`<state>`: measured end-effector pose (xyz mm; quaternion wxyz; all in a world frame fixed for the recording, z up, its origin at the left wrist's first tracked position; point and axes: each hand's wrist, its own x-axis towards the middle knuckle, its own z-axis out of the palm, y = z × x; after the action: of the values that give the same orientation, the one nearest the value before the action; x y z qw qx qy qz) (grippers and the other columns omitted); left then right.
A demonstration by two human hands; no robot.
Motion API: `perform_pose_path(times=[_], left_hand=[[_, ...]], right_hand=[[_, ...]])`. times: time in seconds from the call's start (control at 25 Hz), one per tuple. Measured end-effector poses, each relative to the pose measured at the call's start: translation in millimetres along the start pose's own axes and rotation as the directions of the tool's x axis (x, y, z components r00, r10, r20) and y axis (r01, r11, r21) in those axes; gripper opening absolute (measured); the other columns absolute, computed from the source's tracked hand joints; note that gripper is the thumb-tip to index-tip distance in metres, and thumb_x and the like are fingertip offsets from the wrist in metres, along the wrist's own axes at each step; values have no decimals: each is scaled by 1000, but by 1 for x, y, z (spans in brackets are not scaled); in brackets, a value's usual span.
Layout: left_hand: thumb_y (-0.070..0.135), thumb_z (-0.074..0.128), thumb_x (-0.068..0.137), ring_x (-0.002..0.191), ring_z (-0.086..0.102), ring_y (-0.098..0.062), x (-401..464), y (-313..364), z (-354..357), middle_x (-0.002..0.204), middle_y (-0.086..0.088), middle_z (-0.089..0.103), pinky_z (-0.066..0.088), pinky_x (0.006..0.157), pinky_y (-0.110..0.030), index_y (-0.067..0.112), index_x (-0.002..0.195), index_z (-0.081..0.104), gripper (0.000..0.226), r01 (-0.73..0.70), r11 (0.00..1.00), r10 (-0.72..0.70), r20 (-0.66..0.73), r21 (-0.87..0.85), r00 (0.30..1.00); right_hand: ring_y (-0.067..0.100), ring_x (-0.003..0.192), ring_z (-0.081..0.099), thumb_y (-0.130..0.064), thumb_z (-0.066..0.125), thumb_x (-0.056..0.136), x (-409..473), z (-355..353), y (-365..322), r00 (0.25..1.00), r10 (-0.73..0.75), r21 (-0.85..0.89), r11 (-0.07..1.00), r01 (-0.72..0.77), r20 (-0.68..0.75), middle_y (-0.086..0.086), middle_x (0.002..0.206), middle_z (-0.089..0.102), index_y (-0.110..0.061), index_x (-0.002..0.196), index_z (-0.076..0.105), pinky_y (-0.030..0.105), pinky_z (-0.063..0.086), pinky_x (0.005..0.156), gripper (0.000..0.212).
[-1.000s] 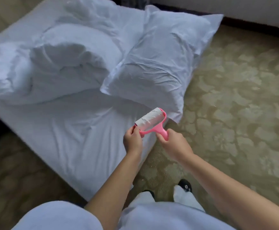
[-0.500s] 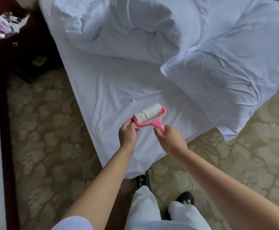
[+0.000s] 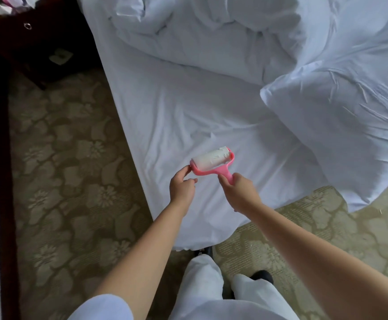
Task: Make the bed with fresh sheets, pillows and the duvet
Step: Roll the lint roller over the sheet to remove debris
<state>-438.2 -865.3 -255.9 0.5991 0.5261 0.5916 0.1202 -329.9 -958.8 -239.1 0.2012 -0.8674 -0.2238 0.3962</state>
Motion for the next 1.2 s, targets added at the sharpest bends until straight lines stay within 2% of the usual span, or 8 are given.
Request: perform_pose_path(times=[0.16, 0.28, 0.48, 0.64, 0.76, 0.88, 1.04, 1.2], left_hand=[[-6, 39, 92, 98, 63, -14, 47, -22, -8, 128, 7, 55, 51, 81, -23, 19, 134, 54, 51, 42, 999, -42, 30, 23, 999], [-2, 40, 93, 113, 58, -21, 85, -45, -10, 129, 0, 58, 46, 98, -32, 15, 132, 55, 45, 77, 993, -80, 37, 93, 996], [8, 51, 91, 114, 56, -25, 129, -72, -10, 121, -6, 62, 42, 91, -28, 13, 119, 61, 30, 145, 947, -138, -45, 286, 989], [16, 63, 86, 119, 49, -27, 173, -66, -18, 126, -10, 53, 40, 93, -31, 9, 124, 55, 39, 87, 868, 33, -230, 490, 973], [46, 68, 80, 132, 31, -28, 199, -67, -26, 142, -10, 36, 35, 100, -38, 13, 134, 42, 69, 60, 669, 181, -241, 740, 954], [71, 62, 70, 147, -7, -28, 225, -66, -34, 159, -10, -10, 11, 114, -52, 15, 152, -1, 118, 99, 576, 42, -150, 811, 988], [86, 62, 48, 139, -33, -34, 254, -55, -45, 149, -7, -41, -1, 111, -65, 18, 142, -34, 151, 147, 540, -144, -81, 829, 986], [90, 59, 43, 135, -37, -37, 280, -40, -47, 144, -6, -47, -2, 104, -74, 23, 137, -41, 153, 170, 579, -167, -88, 797, 982]], right_hand=[[23, 51, 58, -50, 30, 97, 40, 32, -8, 997, 44, -43, 998, -41, 68, 6, 72, 57, -15, 77, 43, 23, 37, 42, 42], [28, 68, 61, -50, 26, 97, 74, 57, -3, 993, 66, -131, 990, -54, 94, 9, 83, 58, -12, 86, 47, 30, 47, 58, 45], [30, 86, 54, -47, 27, 99, 120, 84, -7, 992, 65, -247, 968, -37, 107, 14, 106, 59, -10, 100, 46, 33, 41, 72, 42], [35, 93, 62, -50, 27, 98, 171, 97, -44, 993, 28, -191, 982, -6, 111, 17, 114, 58, -5, 115, 47, 39, 50, 78, 52], [35, 98, 62, -49, 28, 98, 201, 102, -69, 995, 13, -188, 982, 6, 99, 16, 117, 57, -5, 119, 46, 41, 51, 82, 51], [35, 102, 62, -47, 28, 99, 229, 104, -95, 995, -9, -184, 982, 28, 103, 16, 122, 55, -4, 122, 46, 39, 52, 81, 52], [29, 74, 62, -48, 26, 99, 264, 106, -128, 993, -10, -182, 983, 30, 113, 13, 117, 55, -5, 122, 46, 27, 40, 46, 53], [30, 80, 63, -49, 26, 99, 293, 112, -147, 994, -47, -209, 976, 67, 100, 12, 113, 57, -6, 121, 46, 30, 48, 56, 53]])
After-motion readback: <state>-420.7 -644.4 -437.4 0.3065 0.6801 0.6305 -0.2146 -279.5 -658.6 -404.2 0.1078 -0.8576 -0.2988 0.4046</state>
